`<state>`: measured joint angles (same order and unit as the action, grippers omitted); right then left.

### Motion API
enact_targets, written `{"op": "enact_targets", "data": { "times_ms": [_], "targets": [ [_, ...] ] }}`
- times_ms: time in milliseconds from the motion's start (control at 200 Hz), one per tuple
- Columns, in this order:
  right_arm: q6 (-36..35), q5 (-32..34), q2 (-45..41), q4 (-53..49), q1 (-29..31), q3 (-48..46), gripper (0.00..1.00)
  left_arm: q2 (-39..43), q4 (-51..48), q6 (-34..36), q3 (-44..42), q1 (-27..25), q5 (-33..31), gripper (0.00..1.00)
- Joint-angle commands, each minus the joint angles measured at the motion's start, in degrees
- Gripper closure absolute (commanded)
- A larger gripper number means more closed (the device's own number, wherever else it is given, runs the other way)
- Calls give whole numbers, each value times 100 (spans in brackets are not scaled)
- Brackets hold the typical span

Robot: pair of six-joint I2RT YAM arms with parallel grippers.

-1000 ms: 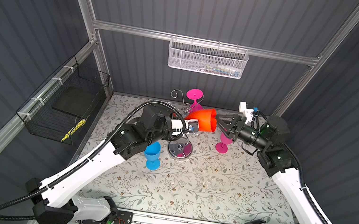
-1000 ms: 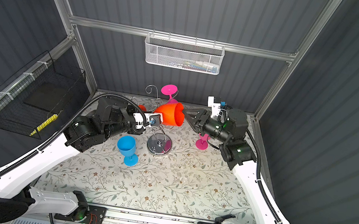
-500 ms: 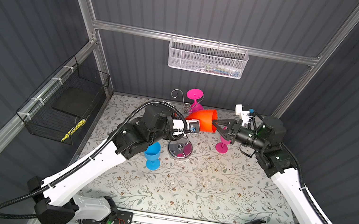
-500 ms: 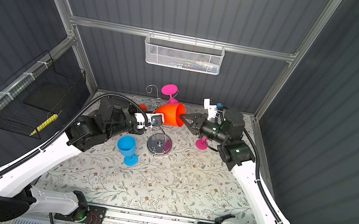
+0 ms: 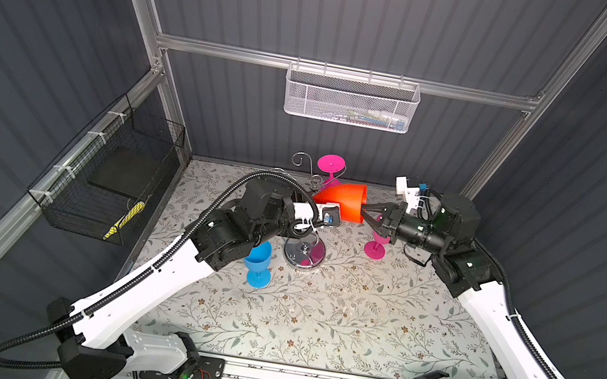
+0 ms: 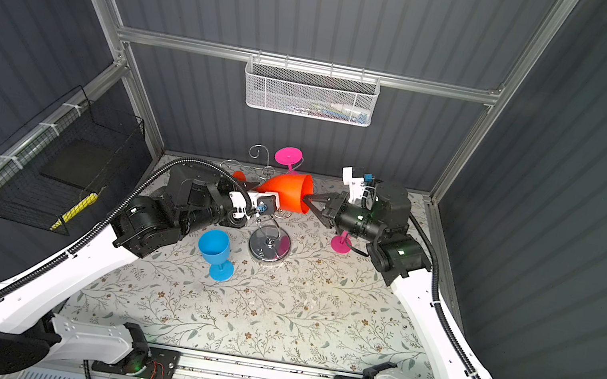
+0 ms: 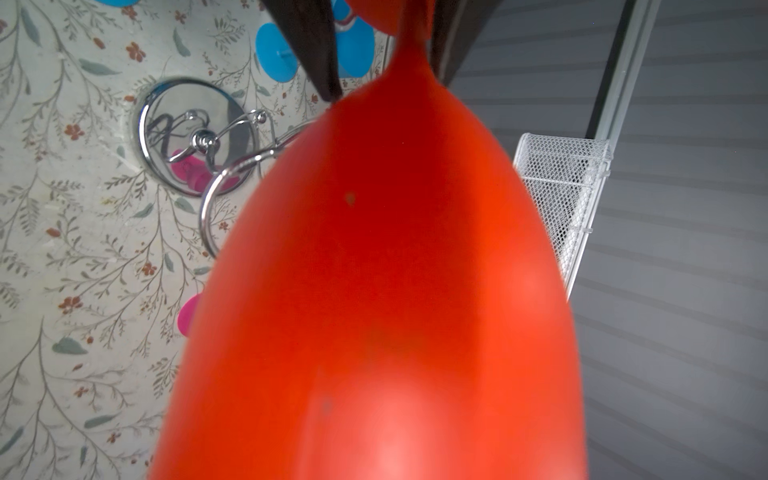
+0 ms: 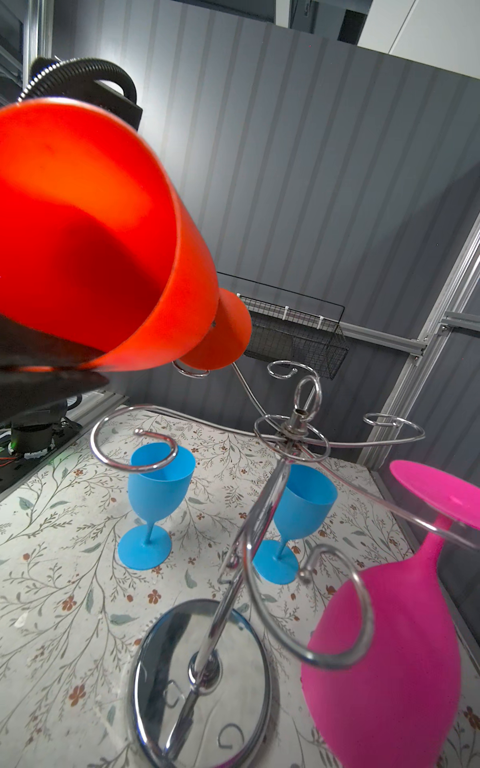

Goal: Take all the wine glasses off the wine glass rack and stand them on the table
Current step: 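Reach the right gripper to the red glass held by the left and grasp it, then open the left gripper while the right gripper carries the red glass away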

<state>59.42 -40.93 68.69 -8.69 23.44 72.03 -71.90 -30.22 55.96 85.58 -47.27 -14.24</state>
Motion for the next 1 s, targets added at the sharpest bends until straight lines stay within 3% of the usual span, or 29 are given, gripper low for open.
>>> {"op": "enact_targets", "data": {
  "times_ms": [0,25,35,55,380,615,710,995],
  "targets": [
    [-144,-145,-105,7,38,313,100,121,68,-39,144,4,108,33],
    [-158,-136,-110,-16,38,339,100,144,92,-62,146,0,122,21],
    [-172,-135,-112,-25,35,345,100,148,101,-71,144,5,127,6],
    [-184,-118,-131,-47,38,362,100,164,117,-89,148,-1,149,1],
    [-492,269,-335,-366,-91,758,100,529,527,-421,52,3,253,0],
    [-1119,1183,-678,-1135,-413,1252,100,877,957,-701,-262,-2,140,0],
    [-1681,2070,-798,-1835,-476,1608,100,986,1084,-884,-351,1,109,0],
    [-3488,5711,-1223,-3276,-476,2043,100,1171,1284,-1061,-647,-2,-11,0]
  ]
}}
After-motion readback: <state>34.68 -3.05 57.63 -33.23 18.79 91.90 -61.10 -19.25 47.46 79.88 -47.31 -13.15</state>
